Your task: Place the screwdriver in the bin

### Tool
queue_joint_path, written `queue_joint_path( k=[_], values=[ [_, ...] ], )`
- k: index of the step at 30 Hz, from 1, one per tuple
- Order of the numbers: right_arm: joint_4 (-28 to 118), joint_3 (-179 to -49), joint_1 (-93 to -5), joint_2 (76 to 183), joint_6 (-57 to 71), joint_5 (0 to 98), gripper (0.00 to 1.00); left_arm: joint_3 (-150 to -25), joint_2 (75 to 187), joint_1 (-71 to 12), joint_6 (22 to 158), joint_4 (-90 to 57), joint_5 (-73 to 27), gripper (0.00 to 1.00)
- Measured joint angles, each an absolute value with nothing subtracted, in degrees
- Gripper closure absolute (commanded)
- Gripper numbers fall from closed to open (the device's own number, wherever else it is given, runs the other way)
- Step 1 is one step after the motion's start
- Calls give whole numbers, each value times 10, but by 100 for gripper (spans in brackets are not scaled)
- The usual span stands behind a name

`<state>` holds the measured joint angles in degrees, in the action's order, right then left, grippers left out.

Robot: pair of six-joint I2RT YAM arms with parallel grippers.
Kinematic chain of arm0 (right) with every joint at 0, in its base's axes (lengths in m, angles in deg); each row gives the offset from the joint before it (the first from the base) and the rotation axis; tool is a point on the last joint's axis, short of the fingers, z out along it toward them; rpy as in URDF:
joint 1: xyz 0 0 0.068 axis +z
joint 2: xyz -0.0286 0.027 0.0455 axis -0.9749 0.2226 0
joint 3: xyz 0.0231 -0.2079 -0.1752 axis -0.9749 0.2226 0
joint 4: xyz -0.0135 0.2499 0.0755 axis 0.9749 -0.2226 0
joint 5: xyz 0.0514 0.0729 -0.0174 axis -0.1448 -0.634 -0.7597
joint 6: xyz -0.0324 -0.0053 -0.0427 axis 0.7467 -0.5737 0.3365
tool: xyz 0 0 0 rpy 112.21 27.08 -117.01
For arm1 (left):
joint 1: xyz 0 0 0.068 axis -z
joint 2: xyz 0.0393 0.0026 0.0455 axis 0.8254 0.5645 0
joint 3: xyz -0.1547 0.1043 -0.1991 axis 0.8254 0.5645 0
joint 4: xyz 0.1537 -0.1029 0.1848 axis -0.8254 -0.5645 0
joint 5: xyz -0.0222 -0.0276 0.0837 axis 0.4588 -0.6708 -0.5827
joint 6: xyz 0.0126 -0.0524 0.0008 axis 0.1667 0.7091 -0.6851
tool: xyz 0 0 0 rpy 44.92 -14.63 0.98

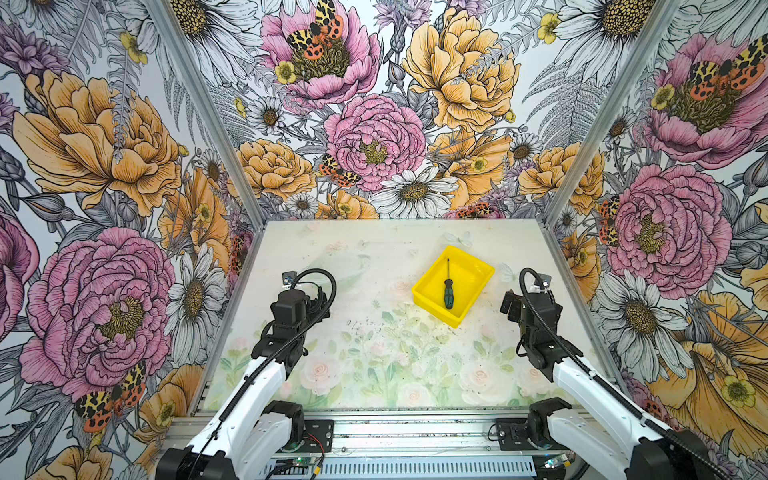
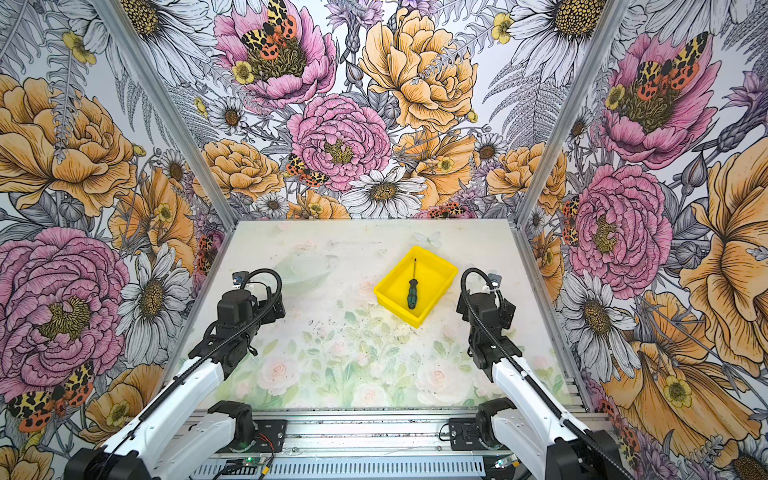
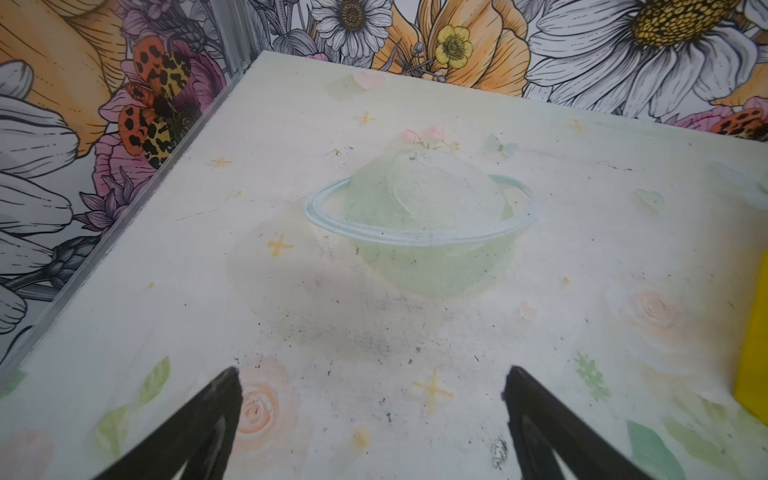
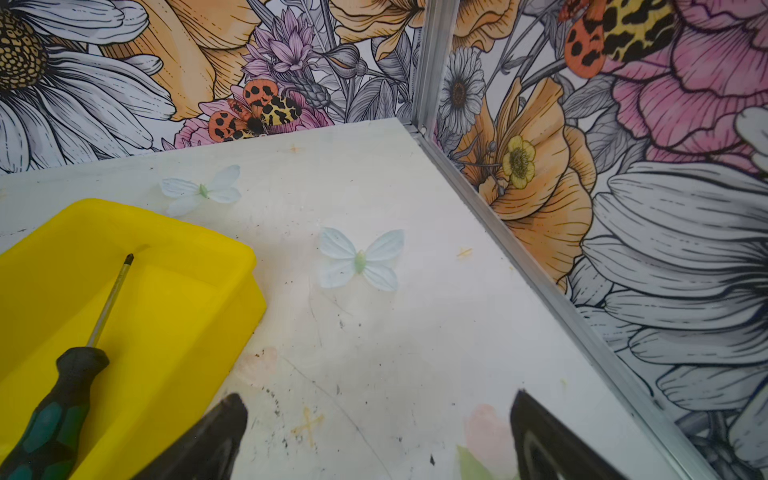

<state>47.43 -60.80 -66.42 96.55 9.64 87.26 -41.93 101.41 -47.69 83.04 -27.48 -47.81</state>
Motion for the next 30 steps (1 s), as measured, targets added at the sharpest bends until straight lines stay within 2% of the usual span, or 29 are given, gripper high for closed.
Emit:
queue_joint_path(
  k=[5, 13, 20, 30],
  values=[
    [586, -614, -710, 1075, 148, 839, 1, -389, 1077, -511, 793, -154, -497, 1],
    [712, -641, -743, 1193, 186, 780, 0, -371, 1216, -538, 749, 75, -497, 1],
    [799, -636, -755, 1226, 194, 748, 0, -363, 1312, -566, 749, 223, -444, 1],
    [855, -628, -760, 1272, 194, 735, 1, -363, 1368, -566, 749, 304, -397, 1]
  ],
)
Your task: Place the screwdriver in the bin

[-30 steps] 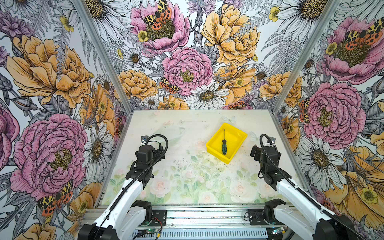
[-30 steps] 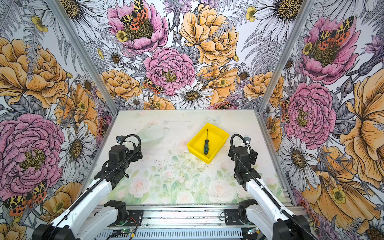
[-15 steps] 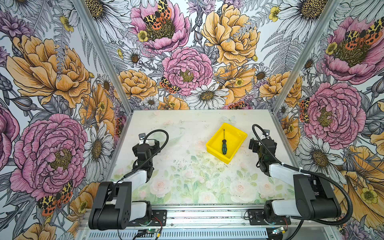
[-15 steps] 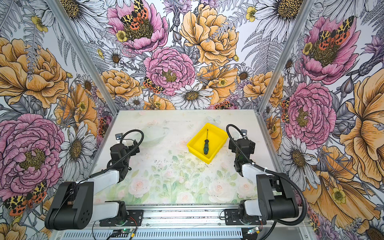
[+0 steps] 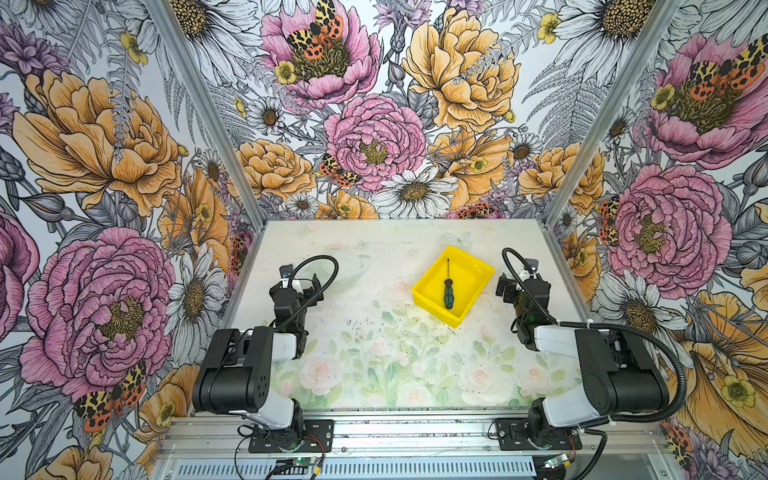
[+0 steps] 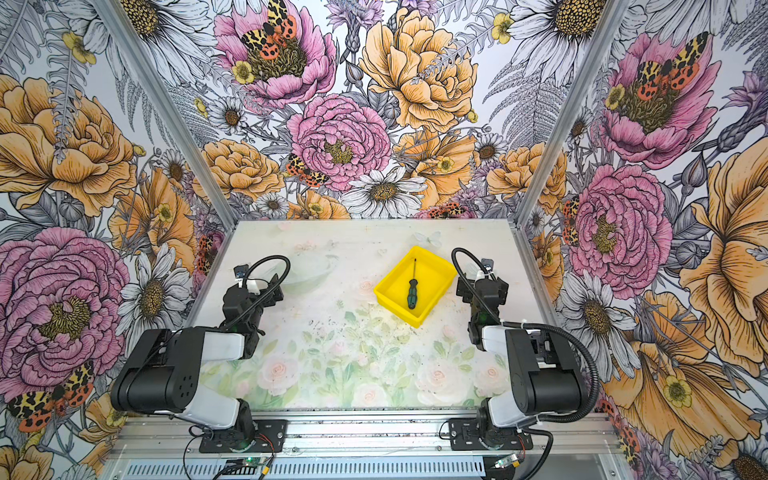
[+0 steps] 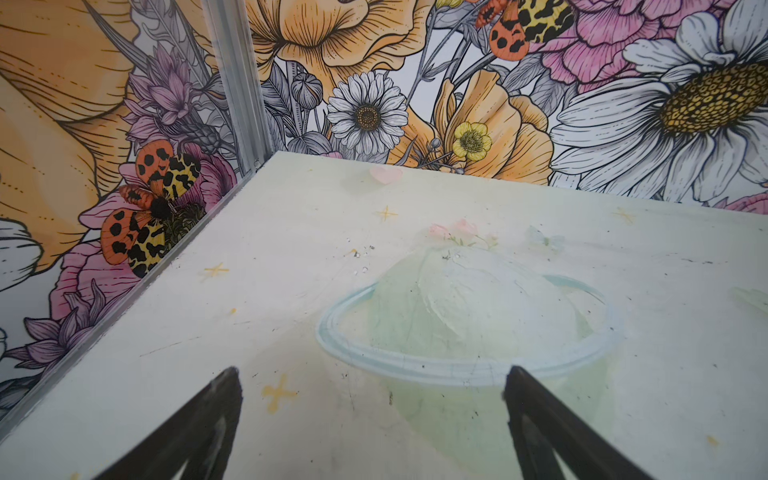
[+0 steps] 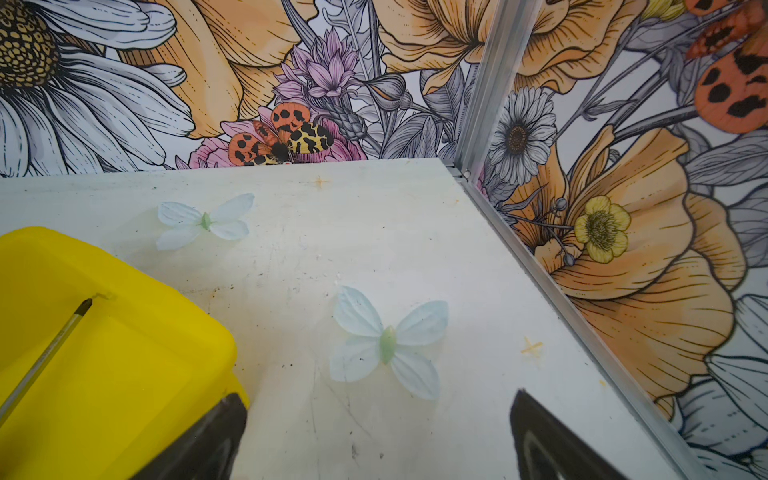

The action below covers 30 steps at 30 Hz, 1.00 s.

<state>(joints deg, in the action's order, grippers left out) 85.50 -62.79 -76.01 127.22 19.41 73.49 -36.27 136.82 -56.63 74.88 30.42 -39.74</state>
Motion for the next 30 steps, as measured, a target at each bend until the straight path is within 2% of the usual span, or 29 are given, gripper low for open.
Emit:
queue_joint_path(
  k=[30],
  values=[
    [913, -606, -768, 1288, 194, 705, 1, -363, 1376, -555, 739, 315, -398, 1]
  ],
)
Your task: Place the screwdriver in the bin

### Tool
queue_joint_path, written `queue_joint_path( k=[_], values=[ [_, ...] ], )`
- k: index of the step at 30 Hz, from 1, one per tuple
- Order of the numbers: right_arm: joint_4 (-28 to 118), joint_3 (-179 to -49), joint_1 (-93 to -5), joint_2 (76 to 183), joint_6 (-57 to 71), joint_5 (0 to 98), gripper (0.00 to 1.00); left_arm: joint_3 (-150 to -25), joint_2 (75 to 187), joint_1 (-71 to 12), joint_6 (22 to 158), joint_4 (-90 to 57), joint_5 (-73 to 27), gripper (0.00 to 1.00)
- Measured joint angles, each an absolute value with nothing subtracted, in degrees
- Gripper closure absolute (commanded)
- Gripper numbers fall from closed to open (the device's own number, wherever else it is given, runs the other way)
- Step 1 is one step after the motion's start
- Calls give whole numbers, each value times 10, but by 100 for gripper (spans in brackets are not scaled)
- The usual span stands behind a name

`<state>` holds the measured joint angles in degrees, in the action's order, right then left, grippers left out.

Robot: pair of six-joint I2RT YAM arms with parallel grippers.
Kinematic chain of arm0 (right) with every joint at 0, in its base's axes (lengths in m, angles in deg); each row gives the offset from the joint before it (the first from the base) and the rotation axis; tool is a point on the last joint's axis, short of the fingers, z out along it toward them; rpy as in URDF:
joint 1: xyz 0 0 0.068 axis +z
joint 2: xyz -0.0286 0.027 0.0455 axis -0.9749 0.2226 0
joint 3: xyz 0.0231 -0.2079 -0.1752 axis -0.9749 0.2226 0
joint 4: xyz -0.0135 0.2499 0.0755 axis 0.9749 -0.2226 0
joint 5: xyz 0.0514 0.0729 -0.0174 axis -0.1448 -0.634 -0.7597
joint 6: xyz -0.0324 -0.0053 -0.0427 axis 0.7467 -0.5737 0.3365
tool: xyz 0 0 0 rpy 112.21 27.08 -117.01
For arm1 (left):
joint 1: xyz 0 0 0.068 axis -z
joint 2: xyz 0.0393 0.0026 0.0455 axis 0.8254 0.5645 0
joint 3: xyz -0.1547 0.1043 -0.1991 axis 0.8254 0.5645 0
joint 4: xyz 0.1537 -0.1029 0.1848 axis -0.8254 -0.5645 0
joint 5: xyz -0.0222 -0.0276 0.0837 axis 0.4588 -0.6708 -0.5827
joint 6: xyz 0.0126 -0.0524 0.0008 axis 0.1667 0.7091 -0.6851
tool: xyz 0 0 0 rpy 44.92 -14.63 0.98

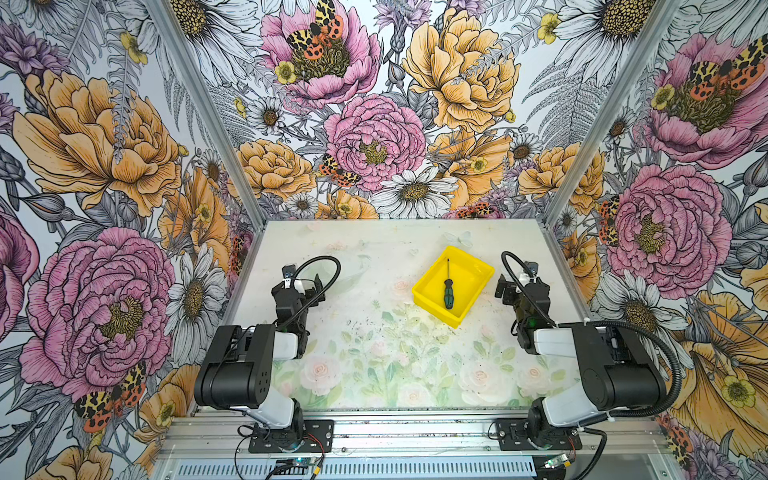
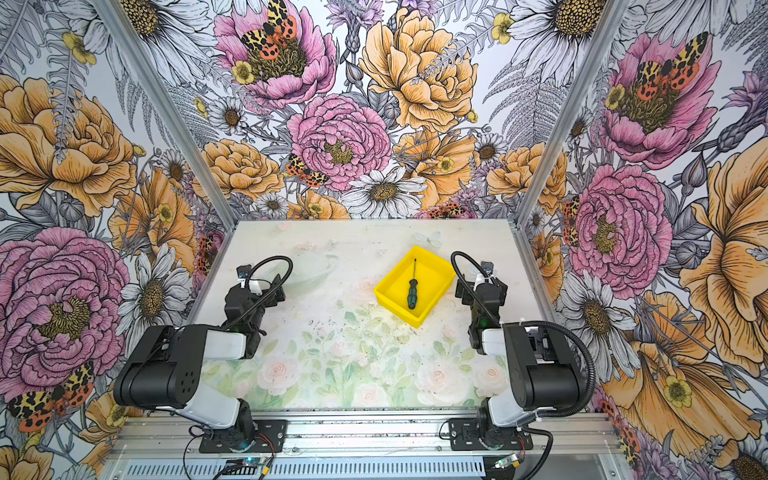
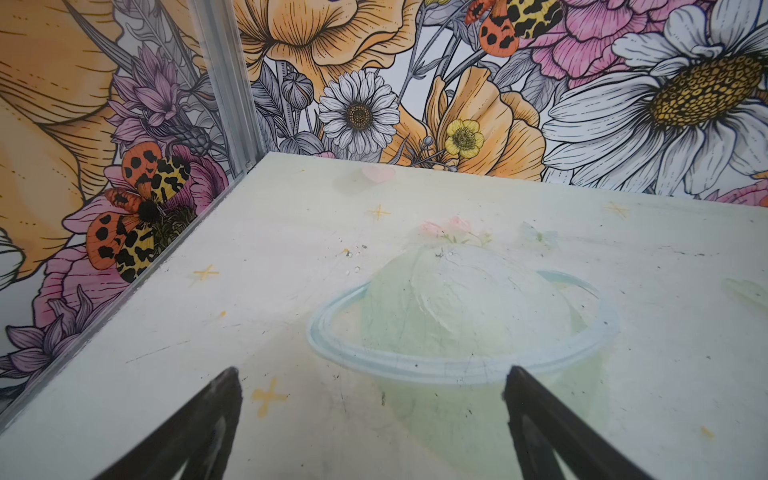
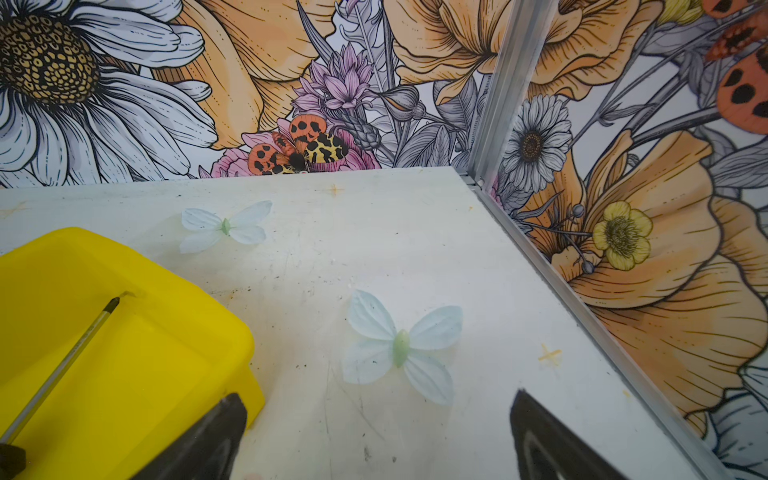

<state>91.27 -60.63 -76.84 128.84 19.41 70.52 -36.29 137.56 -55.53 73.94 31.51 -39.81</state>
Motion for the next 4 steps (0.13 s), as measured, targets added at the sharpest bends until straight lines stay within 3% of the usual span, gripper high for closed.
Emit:
queue_joint_path(
  k=[4],
  values=[
    [913, -606, -768, 1288, 194, 705, 1, -364, 1376, -554, 738, 315, -398, 1]
  ],
)
